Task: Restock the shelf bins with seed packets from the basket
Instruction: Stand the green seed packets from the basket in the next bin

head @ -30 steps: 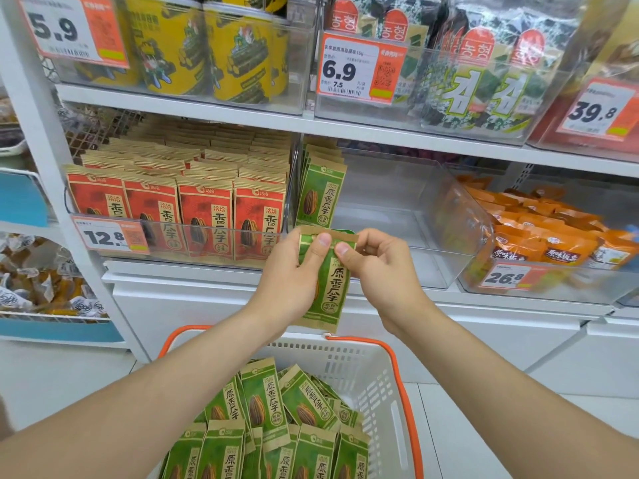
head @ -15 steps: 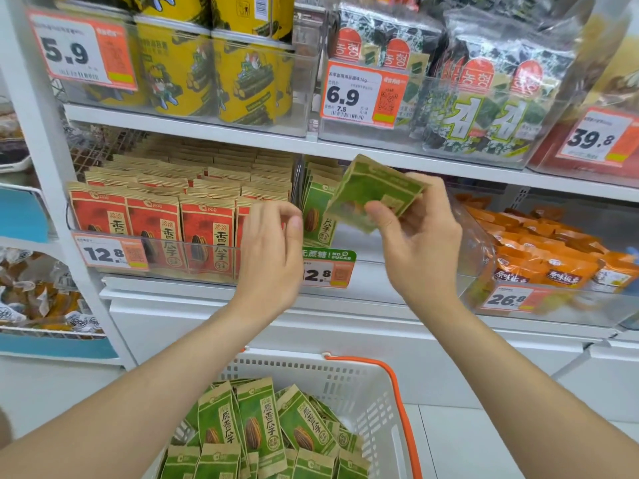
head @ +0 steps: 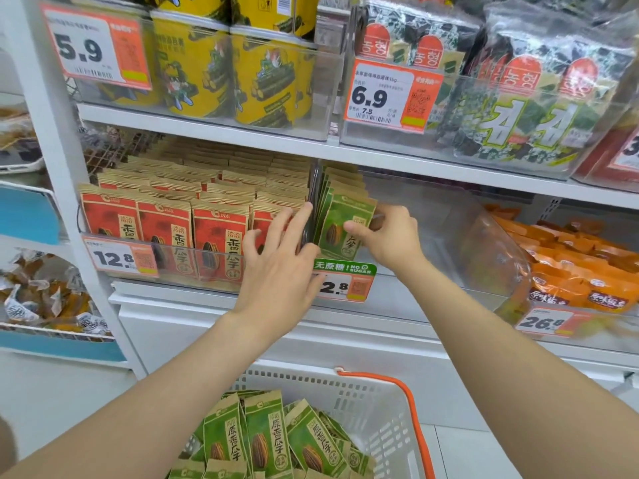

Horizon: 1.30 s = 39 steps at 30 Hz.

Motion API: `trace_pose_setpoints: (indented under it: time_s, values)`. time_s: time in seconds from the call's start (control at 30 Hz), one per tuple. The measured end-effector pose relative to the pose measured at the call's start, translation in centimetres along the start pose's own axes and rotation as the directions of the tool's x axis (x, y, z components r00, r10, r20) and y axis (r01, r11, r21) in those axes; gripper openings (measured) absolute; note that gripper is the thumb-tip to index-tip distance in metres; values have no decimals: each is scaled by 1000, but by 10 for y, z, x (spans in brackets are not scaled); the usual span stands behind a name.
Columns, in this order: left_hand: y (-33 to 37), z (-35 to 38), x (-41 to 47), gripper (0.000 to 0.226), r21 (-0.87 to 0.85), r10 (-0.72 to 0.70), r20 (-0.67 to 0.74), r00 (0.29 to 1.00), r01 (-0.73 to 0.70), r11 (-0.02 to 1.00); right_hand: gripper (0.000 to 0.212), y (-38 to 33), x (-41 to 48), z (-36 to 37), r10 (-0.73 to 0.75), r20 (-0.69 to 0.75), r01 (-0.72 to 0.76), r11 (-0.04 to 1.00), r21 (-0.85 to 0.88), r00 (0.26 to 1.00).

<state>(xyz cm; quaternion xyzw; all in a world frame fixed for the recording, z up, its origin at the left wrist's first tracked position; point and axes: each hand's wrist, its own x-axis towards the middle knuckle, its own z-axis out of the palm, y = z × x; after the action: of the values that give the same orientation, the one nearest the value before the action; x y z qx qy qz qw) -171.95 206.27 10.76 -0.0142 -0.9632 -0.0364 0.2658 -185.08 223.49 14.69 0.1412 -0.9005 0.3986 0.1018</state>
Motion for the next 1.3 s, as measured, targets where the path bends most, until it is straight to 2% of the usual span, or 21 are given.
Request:
trace_pose_setpoints:
  time_s: [0.1,0.23,0.33,0.37,0.43,0.47,0.53,0.67,0.77,0.9,1.0,1.07,1.3]
  values:
    - [-1,3,-1,26,3,7,1,1000,-7,1000,39,-4,10,13,98,91,-92,993,-69,991]
    - [1,6,-2,24,-4,4,-13,1000,-4,1000,49,-16,14,19,252,205,-222,962,-158,946]
    - [3,8,-3,24,-13,-1,-18,1000,1,1000,56,-19,24,30,363,304,-380,925,-3,881]
    - [3,8,-3,24,-16,0,-24,1000,-1,1000,70,-18,29,36,370,333,-410,910,58,867]
    - [1,9,-4,24,-20,5,-29,1000,-5,1000,113,-5,46,50,352,334,-430,880,199,874]
    - [1,10,-3,25,-20,9,-28,1000,-9,1000,118,-1,51,56,325,336,-422,864,274,884]
    - [-1,10,-3,26,-20,14,-27,1000,-14,1000,106,10,62,63,263,382,-410,828,382,886]
    - [0,12,-2,24,-37,9,-27,1000,-9,999,84,4,61,50,200,475,-443,757,481,857]
    - [1,13,-3,22,-51,10,-29,1000,-12,999,84,3,58,43,244,477,-465,775,427,844]
    - [0,13,-3,23,-38,13,-20,1000,-14,999,67,-5,50,38,232,498,-443,820,362,836]
    - [1,11,-3,24,-25,3,-2,1000,-3,1000,56,-5,42,29,262,516,-432,869,241,816]
    - [2,10,-3,24,-21,-6,4,1000,7,1000,57,3,40,26,274,530,-415,894,167,802]
    - [2,9,-5,27,9,-9,6,1000,9,1000,51,-1,28,35,143,386,-206,970,128,911]
